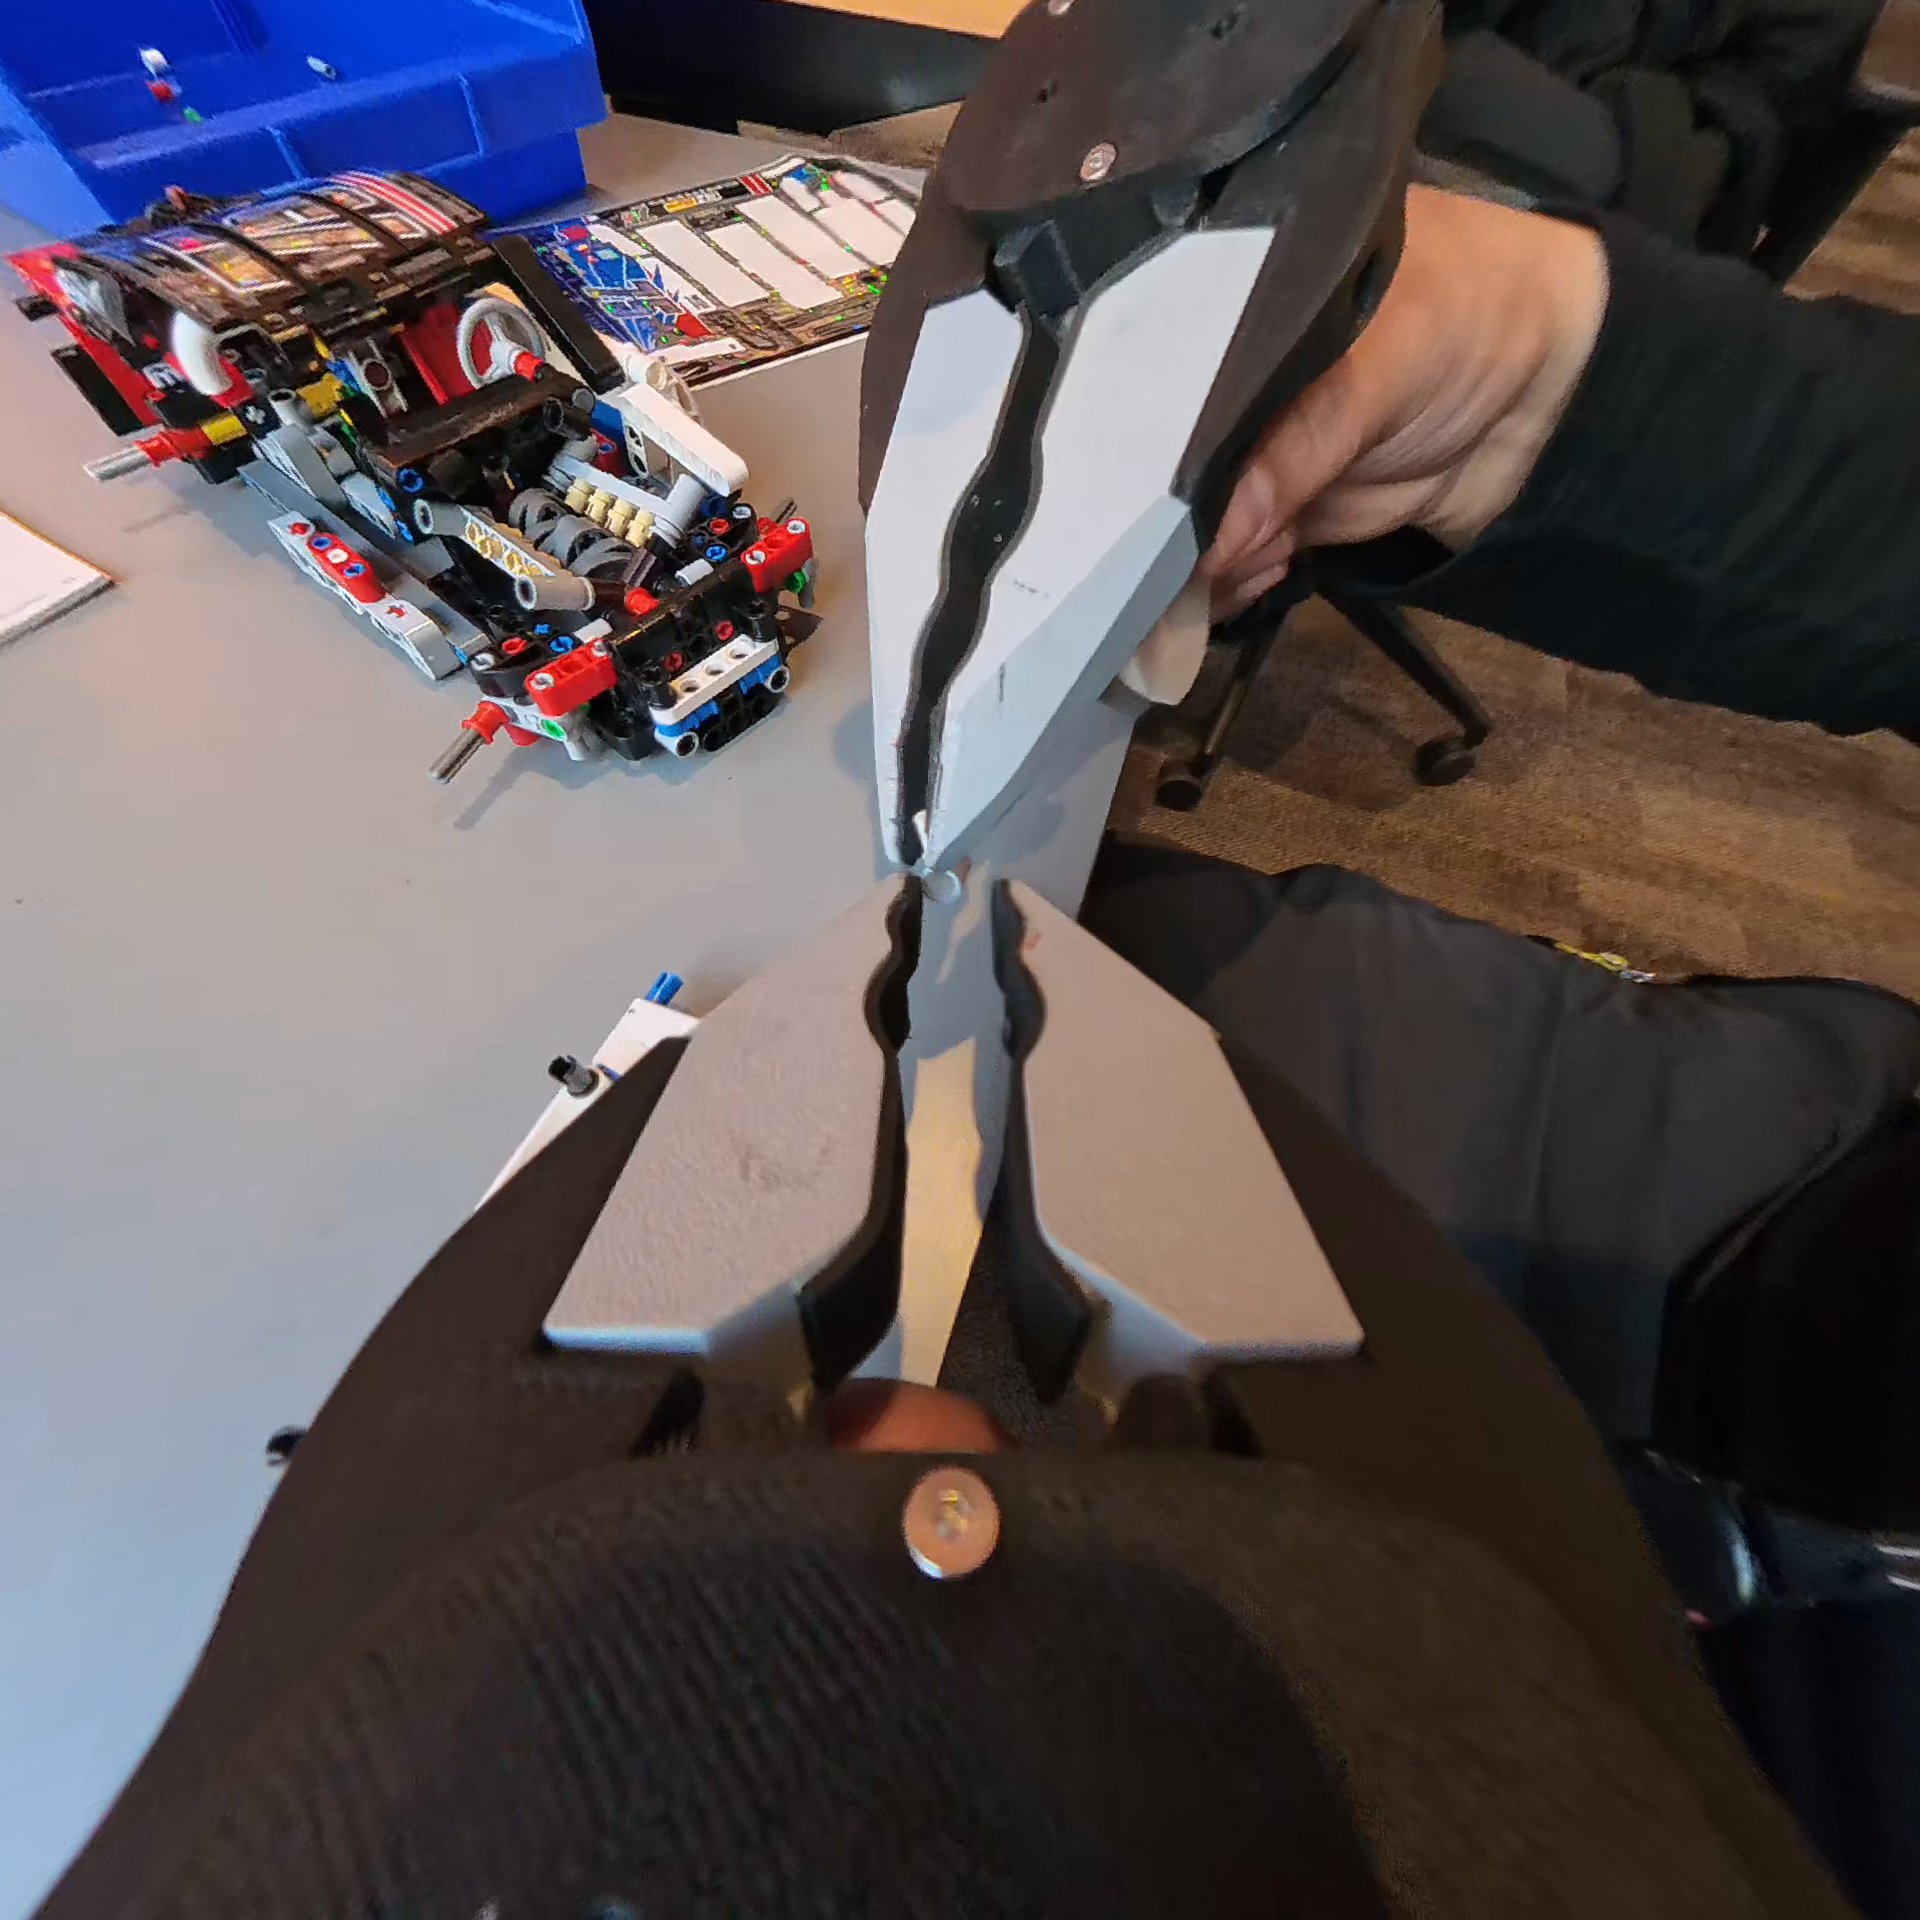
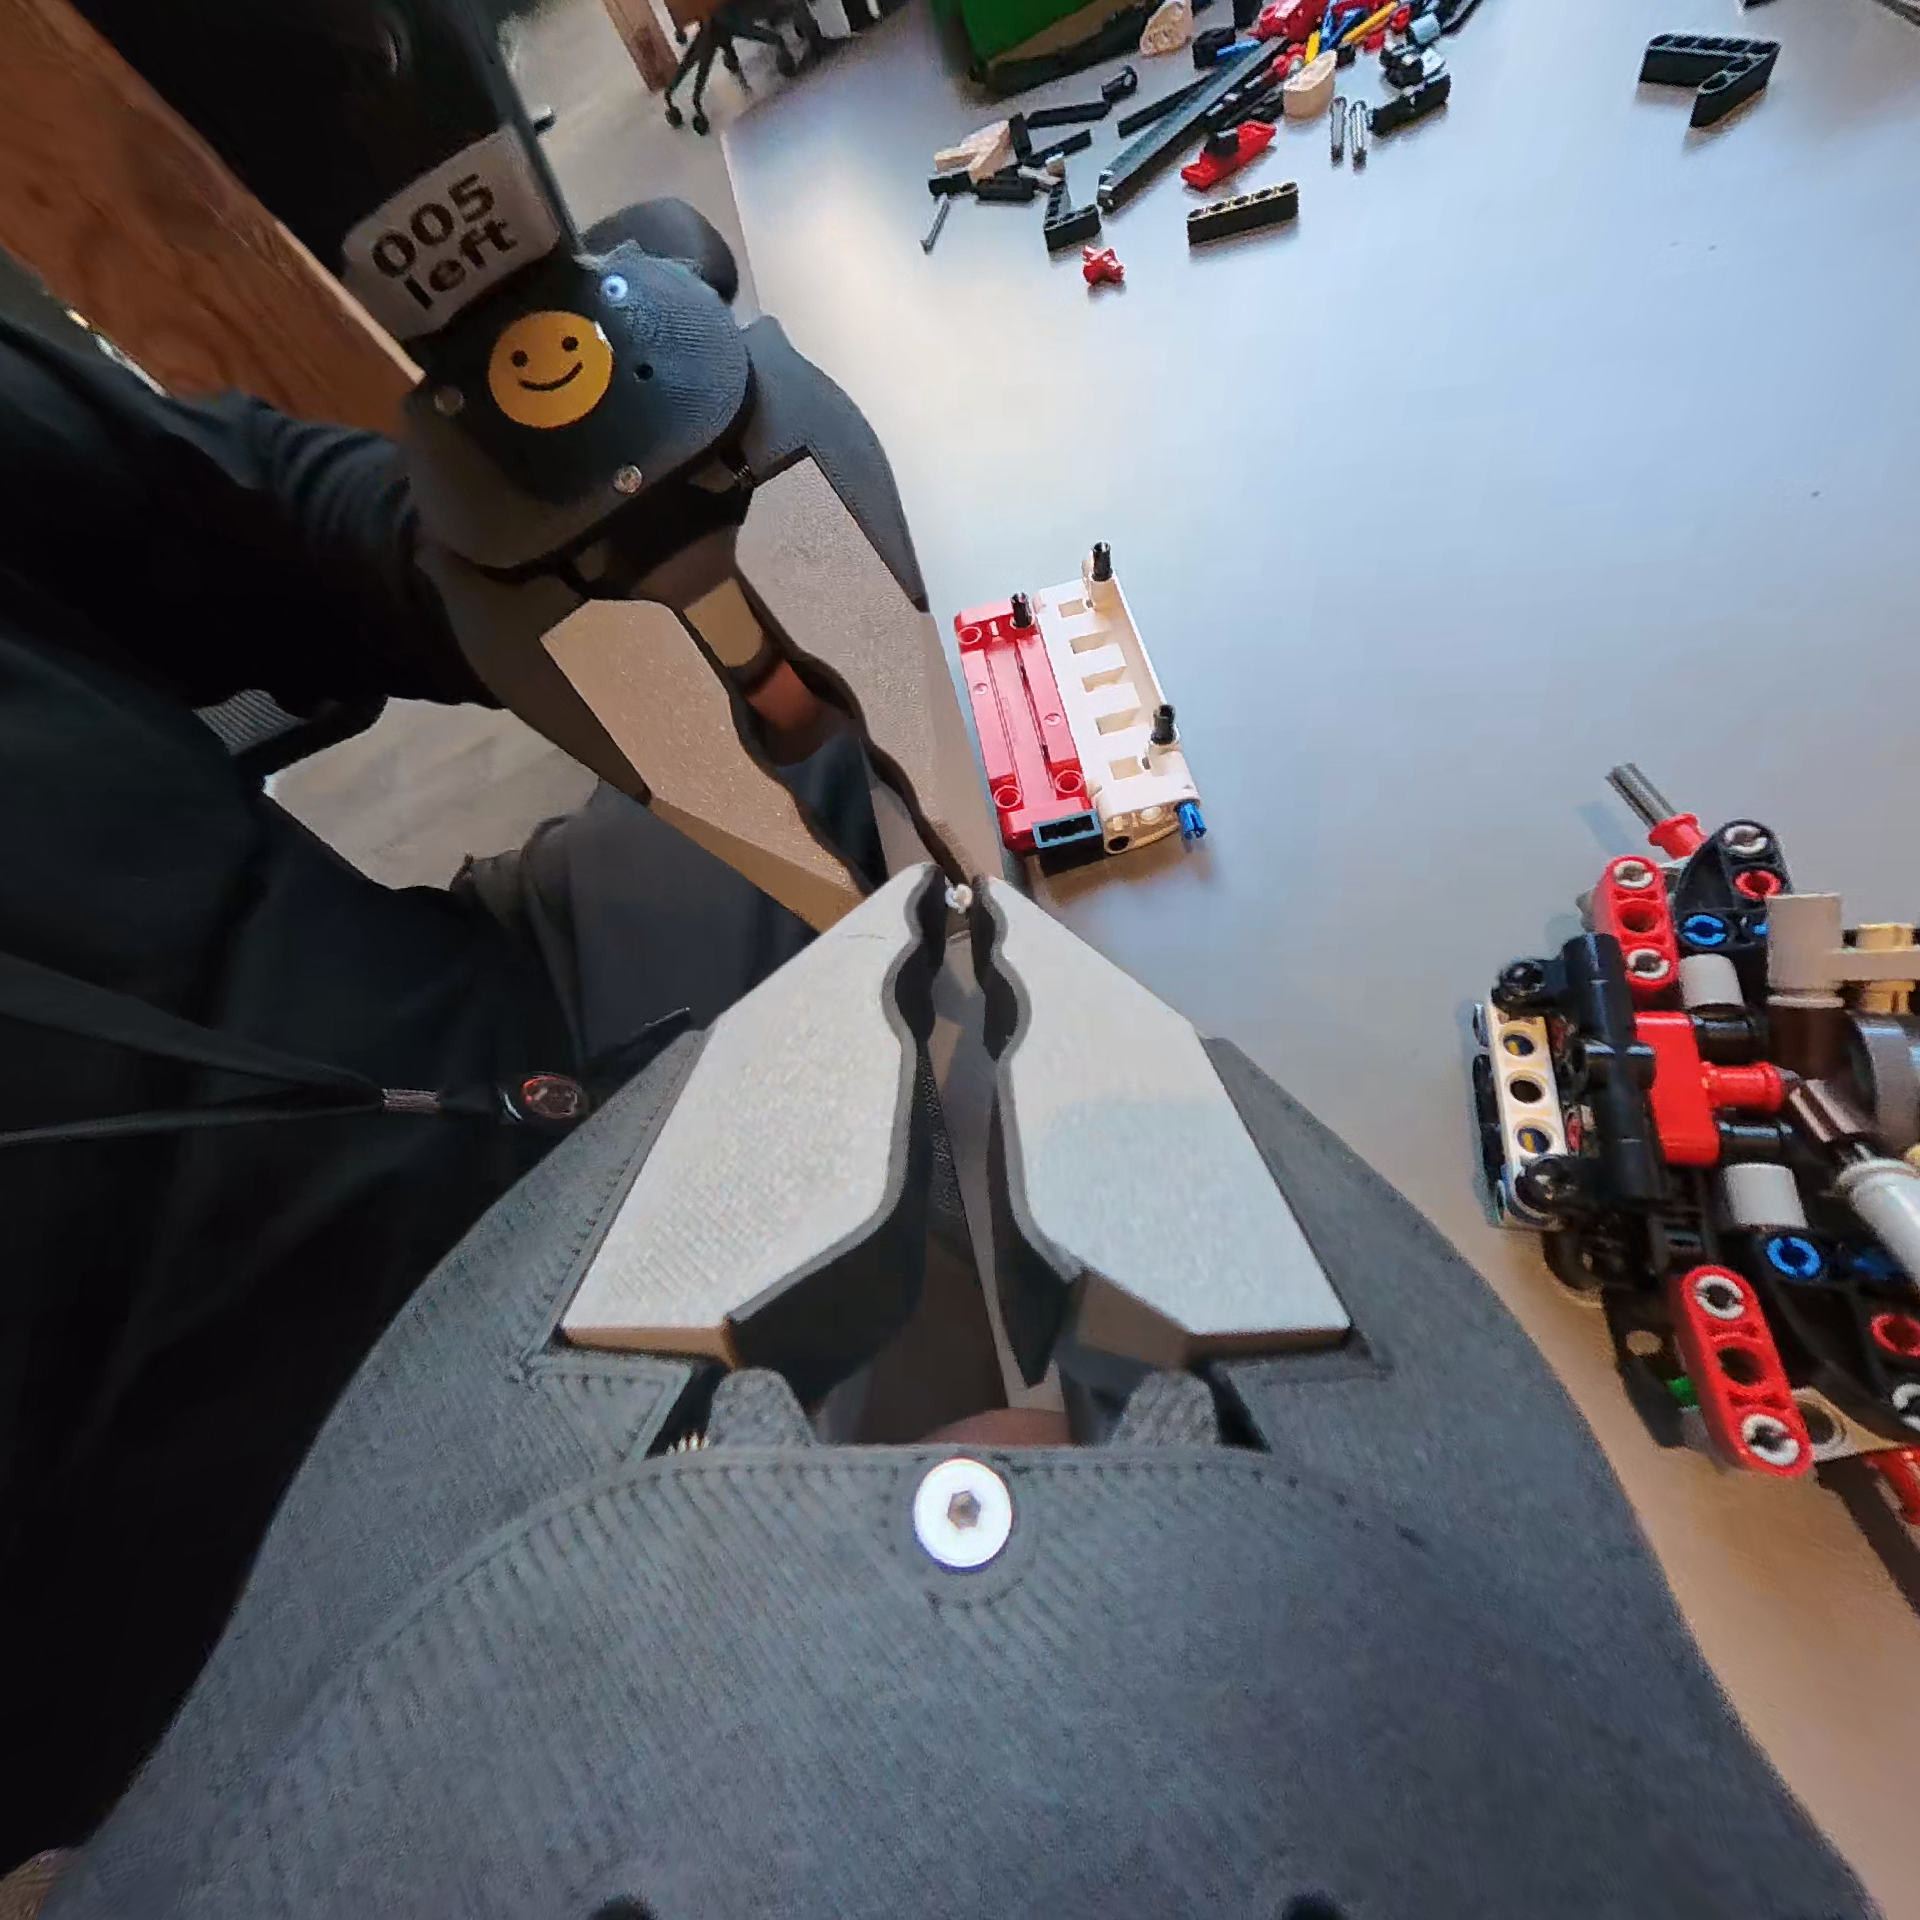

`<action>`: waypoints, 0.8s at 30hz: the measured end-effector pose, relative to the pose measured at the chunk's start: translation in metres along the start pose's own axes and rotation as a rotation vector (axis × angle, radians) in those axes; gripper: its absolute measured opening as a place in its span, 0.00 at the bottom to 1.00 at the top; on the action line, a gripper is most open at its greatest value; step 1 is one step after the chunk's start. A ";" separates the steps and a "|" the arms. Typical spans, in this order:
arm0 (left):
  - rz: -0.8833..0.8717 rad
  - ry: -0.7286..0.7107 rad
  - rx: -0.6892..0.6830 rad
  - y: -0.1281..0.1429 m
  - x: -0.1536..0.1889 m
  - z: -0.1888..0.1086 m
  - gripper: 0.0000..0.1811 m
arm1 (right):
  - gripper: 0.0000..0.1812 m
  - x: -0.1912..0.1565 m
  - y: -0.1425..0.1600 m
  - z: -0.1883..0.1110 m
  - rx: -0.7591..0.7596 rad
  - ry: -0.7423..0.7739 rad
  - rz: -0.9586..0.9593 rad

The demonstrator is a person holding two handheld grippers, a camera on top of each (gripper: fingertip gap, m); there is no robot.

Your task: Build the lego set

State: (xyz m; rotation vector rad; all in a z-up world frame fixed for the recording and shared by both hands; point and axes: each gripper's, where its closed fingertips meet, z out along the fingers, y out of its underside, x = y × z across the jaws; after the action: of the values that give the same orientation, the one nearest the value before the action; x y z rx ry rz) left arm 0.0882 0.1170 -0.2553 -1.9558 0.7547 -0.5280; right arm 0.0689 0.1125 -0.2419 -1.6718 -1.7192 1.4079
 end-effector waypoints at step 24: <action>-0.867 0.419 0.422 -0.052 -0.011 -0.032 0.02 | 0.15 -0.011 -0.040 -0.025 0.194 0.643 -0.699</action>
State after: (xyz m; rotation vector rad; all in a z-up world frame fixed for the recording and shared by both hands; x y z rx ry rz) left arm 0.0754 0.1241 -0.1948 -1.7064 -0.0330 -1.5134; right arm 0.0702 0.1206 -0.1944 -1.0714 -1.4910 0.5977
